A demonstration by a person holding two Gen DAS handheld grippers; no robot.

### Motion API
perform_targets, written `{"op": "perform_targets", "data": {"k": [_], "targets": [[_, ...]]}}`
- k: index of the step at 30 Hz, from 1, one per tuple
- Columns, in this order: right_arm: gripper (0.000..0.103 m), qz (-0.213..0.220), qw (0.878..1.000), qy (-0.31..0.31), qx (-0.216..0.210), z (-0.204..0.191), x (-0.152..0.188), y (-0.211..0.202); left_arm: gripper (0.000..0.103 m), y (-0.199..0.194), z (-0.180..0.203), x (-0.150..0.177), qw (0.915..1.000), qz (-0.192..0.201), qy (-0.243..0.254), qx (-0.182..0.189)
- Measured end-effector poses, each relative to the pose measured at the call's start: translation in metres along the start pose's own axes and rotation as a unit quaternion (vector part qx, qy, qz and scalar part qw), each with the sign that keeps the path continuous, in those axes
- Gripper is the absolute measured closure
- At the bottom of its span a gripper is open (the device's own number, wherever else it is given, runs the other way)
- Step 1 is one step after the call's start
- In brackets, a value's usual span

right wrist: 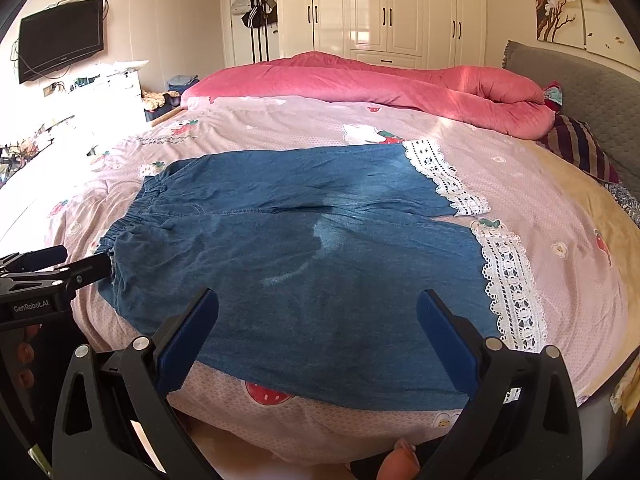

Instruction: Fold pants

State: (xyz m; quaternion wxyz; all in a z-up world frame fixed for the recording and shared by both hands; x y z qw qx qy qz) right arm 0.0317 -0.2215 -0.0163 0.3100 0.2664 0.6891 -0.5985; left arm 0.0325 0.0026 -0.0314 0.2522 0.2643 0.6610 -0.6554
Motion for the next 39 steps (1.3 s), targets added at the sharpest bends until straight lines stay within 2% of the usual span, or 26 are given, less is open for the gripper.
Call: {"op": "perform_targets", "data": {"k": [30, 39], "targets": [[0.004, 0.001, 1.000, -0.003, -0.002, -0.004, 0.001, 0.001, 0.009, -0.003, -0.004, -0.001, 1.0000, 0.004, 0.000, -0.002], [0.004, -0.009, 1.000, -0.013, -0.016, -0.009, -0.004, 0.015, 0.009, 0.003, -0.006, -0.004, 1.0000, 0.000, 0.005, -0.003]]}}
Point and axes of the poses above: each gripper's, at about its wrist camera, not at the fingertips, and y roughly the way its jaws point, z to its right, x to its underside, the point moved 5 cm from there along y, roughly the way its jaws point, and after that the axes turned 6 degrees about y, right-handed, at the moved point
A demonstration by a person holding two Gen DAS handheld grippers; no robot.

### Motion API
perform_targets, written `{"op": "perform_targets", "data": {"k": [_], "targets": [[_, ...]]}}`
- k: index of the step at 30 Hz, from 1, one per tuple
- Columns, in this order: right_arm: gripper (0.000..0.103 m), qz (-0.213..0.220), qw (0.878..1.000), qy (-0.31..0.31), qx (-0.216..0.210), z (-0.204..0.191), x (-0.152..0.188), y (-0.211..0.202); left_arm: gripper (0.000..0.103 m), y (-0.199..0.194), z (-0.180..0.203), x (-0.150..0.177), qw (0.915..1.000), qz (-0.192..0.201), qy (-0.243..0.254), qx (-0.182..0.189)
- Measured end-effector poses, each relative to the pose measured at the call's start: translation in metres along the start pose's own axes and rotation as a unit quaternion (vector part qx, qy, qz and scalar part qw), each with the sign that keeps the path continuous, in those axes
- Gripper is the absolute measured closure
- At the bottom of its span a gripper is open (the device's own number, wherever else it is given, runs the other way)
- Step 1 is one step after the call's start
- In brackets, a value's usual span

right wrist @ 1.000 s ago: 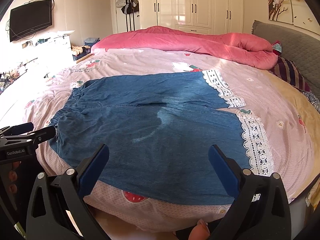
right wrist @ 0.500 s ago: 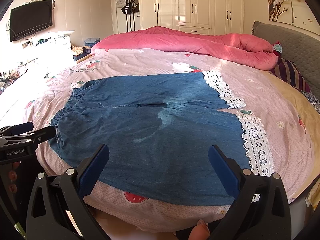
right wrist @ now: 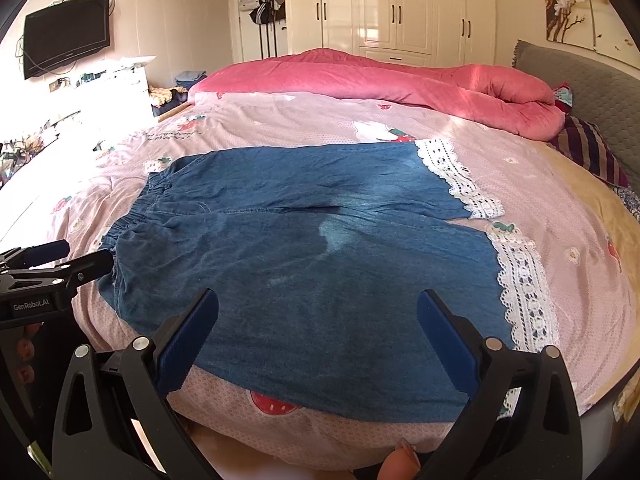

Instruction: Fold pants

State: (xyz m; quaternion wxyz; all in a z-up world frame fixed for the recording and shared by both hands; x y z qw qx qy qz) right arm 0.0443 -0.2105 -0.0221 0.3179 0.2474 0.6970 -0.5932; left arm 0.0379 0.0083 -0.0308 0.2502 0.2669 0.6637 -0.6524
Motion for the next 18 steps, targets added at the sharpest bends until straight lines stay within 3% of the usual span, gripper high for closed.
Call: {"op": "perform_targets", "data": {"k": [6, 12, 18], "targets": [[0.004, -0.002, 0.999, -0.041, -0.025, -0.009, -0.029, 0.023, 0.009, 0.025, -0.019, -0.020, 0.9998, -0.016, 0.012, -0.001], [0.004, -0.016, 0.995, -0.083, -0.059, -0.026, -0.072, 0.066, 0.009, 0.064, -0.061, -0.067, 0.9991, -0.011, 0.028, -0.031], [0.004, -0.035, 0.989, -0.120, -0.081, -0.041, -0.107, 0.114, 0.009, 0.120, -0.088, -0.109, 0.9967, -0.034, 0.055, -0.049]]}}
Point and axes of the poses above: each gripper's, at about its wrist camera, not at the fingertips, and y roughly the way its jaws point, z to its right, x to its underside, the point moved 5 cm from there along y, roughly the way its jaws point, and after that the axes turned 6 degrees about y, right-handed, at the moved point
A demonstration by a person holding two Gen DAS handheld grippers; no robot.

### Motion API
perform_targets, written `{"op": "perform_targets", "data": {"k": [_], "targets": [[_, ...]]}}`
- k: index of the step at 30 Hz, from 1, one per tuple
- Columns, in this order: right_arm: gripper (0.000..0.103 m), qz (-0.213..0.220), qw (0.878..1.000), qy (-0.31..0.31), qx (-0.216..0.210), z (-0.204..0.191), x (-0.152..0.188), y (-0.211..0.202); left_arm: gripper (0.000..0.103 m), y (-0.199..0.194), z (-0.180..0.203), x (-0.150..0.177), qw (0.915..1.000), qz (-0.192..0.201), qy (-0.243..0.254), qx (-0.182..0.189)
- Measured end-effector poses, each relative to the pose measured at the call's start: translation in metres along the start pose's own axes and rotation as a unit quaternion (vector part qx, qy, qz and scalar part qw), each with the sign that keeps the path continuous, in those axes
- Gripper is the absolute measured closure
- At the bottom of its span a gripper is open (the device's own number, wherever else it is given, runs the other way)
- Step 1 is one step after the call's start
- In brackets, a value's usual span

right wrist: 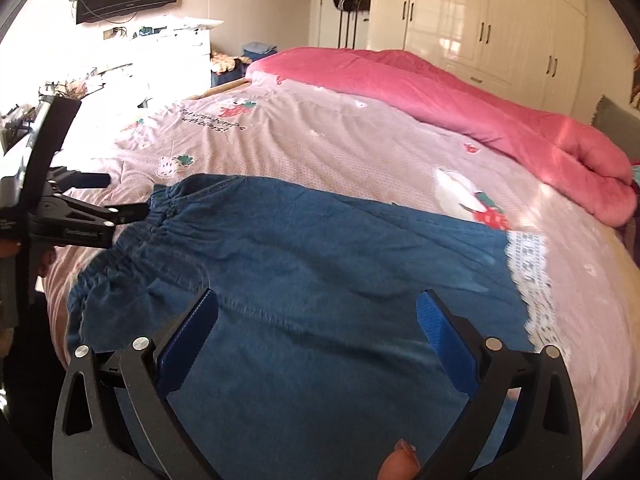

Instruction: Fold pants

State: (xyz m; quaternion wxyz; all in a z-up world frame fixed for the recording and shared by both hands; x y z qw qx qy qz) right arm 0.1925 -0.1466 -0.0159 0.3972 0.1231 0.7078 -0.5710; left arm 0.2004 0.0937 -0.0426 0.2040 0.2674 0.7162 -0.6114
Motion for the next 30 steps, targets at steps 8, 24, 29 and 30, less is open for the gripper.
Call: {"op": "perform_targets", "data": {"k": [8, 24, 29, 30], "targets": [[0.004, -0.054, 0.998, -0.035, -0.026, 0.010, -0.048, 0.069, 0.036, 0.060, 0.002, -0.019, 0.9984, -0.043, 0.032, 0.019], [0.005, -0.118, 0.979, -0.157, -0.057, -0.011, -0.095, 0.167, 0.077, 0.043, -0.002, -0.027, 0.9978, 0.031, 0.040, 0.044], [0.050, -0.148, 0.962, -0.214, -0.077, -0.029, -0.093, 0.188, 0.077, 0.030, -0.002, -0.029, 0.9960, 0.057, 0.038, 0.058], [0.072, -0.162, 0.959, -0.211, -0.094, -0.032, -0.090, 0.190, 0.077, 0.028, -0.001, -0.029, 0.9955, 0.061, 0.041, 0.060]]}}
Point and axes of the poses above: each gripper's, at about its wrist camera, not at the fingertips, and y roughly the way its jaws point, z to its right, x to its underside, the point moved 5 cm from there along y, roughly the way its jaws point, and after that the axes turned 6 degrees about y, right-handed, at the moved point
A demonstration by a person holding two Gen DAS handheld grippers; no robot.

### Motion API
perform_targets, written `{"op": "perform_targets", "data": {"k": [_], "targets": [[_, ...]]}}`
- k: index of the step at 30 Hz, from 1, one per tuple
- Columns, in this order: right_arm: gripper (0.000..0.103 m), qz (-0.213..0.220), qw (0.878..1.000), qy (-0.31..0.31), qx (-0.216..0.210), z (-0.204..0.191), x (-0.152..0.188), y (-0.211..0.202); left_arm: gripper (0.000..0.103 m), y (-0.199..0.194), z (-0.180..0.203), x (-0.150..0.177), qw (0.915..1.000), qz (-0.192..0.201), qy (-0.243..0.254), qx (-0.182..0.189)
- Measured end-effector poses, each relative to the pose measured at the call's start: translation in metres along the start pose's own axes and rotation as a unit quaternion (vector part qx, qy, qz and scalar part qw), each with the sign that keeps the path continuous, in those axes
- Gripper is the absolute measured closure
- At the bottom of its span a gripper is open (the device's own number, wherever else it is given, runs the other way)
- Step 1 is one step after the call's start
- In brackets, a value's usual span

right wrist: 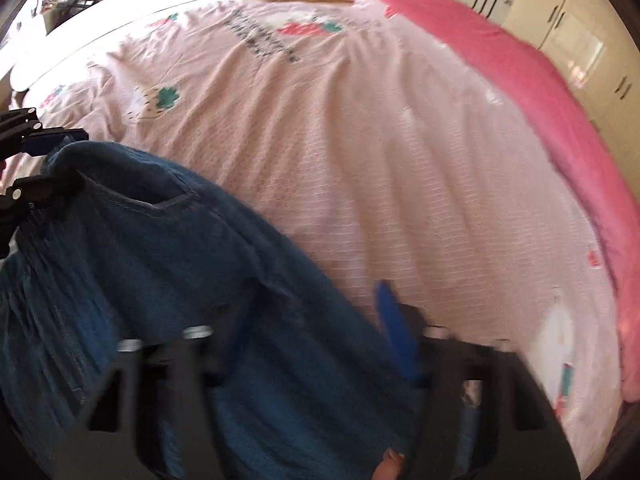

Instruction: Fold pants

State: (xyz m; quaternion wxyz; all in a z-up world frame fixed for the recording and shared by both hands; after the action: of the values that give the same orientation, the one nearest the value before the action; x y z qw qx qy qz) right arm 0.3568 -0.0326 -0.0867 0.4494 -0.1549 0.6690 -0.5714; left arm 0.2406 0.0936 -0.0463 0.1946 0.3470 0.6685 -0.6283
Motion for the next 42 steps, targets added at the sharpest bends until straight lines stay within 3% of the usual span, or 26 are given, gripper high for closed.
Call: {"op": "perform_targets", "data": {"k": [2, 3, 7, 13, 22, 31, 38, 42], "targets": [[0.092, 0.005, 1.000, -0.013, -0.007, -0.011, 0.000, -0.001, 0.077, -0.003, 0.002, 0.000, 1.0000, 0.007, 0.005, -0.002], [0.096, 0.014, 1.000, -0.013, -0.004, -0.014, 0.001, -0.006, 0.077, -0.005, 0.004, 0.000, 0.9999, 0.009, 0.008, -0.002], [0.098, 0.061, 0.998, 0.011, 0.006, -0.016, 0.010, -0.041, 0.077, -0.011, 0.002, 0.004, 0.9998, 0.017, 0.010, -0.008], [0.098, 0.129, 0.990, 0.048, 0.017, -0.033, 0.037, -0.111, 0.076, -0.042, 0.012, 0.006, 0.9968, 0.065, 0.044, -0.016], [0.098, 0.198, 0.978, 0.057, 0.004, -0.097, 0.114, -0.188, 0.075, -0.097, 0.042, 0.038, 0.9868, 0.122, 0.101, -0.032], [0.098, 0.202, 0.971, 0.114, -0.050, -0.149, 0.193, -0.192, 0.072, -0.137, 0.074, 0.095, 0.9779, 0.133, 0.157, -0.035], [0.098, 0.142, 0.979, 0.134, -0.065, -0.177, 0.233, -0.151, 0.068, -0.139, 0.092, 0.122, 0.9756, 0.080, 0.203, -0.025], [0.098, 0.142, 0.977, 0.144, -0.069, -0.184, 0.235, -0.150, 0.067, -0.142, 0.095, 0.134, 0.9750, 0.056, 0.214, -0.023]]}}
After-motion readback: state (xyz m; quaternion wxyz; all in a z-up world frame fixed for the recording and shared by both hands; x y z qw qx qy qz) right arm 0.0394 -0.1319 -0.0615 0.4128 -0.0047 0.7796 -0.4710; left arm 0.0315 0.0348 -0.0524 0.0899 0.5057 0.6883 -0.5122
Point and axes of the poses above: each gripper's, at about its wrist camera, not at the fingertips, and y roughly the way its jaws point, z to its right, x to its underside, the point moved 5 cm from there along y, roughly the way its jaws point, and after that the axes turned 6 degrees about y, right-handed, at the moved point
